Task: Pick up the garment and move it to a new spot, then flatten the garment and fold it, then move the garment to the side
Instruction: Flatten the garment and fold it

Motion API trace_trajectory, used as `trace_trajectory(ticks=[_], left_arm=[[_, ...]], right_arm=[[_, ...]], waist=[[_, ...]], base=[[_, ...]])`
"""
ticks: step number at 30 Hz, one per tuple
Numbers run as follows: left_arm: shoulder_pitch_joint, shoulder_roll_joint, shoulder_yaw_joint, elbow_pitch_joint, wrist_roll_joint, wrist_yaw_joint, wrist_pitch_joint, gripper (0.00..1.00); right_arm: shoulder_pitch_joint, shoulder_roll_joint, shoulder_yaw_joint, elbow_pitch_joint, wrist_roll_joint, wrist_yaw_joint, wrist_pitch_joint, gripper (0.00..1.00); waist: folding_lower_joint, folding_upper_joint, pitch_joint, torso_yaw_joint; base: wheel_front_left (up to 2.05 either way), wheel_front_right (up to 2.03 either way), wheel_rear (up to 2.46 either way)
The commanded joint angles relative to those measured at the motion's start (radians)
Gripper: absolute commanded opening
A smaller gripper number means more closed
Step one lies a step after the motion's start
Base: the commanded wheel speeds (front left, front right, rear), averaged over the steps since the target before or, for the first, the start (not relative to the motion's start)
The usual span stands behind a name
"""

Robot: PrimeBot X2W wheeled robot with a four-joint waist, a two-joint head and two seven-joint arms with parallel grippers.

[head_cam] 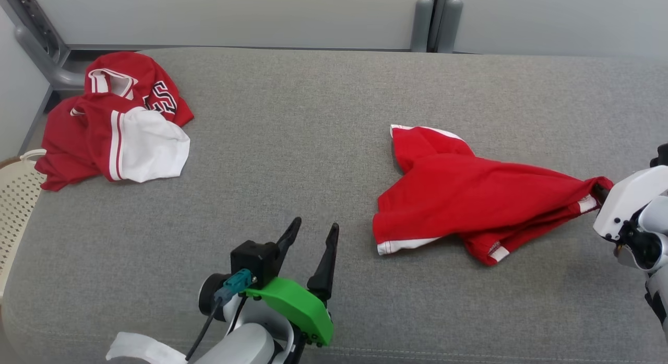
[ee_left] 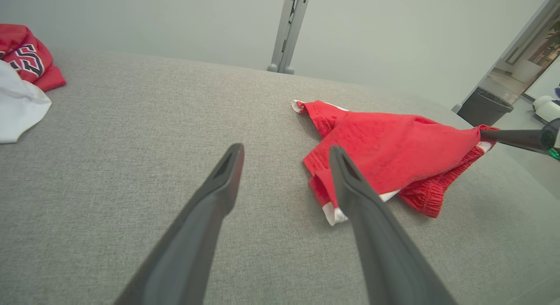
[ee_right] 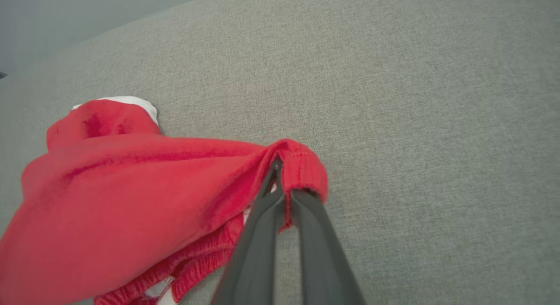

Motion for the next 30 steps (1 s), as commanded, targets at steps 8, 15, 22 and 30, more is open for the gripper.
trace_trajectory(ticks=[8, 15, 22, 30], left_arm=[[0.003, -0.025, -0.041, 0.046, -0.002, -0.040, 0.012, 1.00], [0.018, -0.025, -0.060, 0.086, -0.013, -0.068, 0.023, 1.00], [0.036, -0.047, -0.078, 0.176, -0.038, -0.101, 0.044, 1.00], [-0.003, -0.072, -0.055, 0.326, -0.064, -0.125, 0.031, 1.00]], right_arm=[[0.055, 0.002, 0.059, -0.023, 0.025, 0.000, -0.060, 1.00], [0.105, -0.030, 0.104, -0.123, 0.095, 0.000, -0.107, 1.00], [0.184, -0.076, 0.141, -0.289, 0.160, 0.000, -0.131, 1.00], [0.248, -0.083, 0.163, -0.473, 0.176, 0.000, -0.190, 1.00]], waist=[[0.0000, 0.0000, -0.001, -0.033], [0.0000, 0.0000, -0.020, -0.089], [0.0000, 0.0000, -0.023, -0.175], [0.0000, 0.0000, 0.001, -0.273]], base=[[0.00, 0.00, 0.00], [0.00, 0.00, 0.00], [0.00, 0.00, 0.00], [0.00, 0.00, 0.00]])
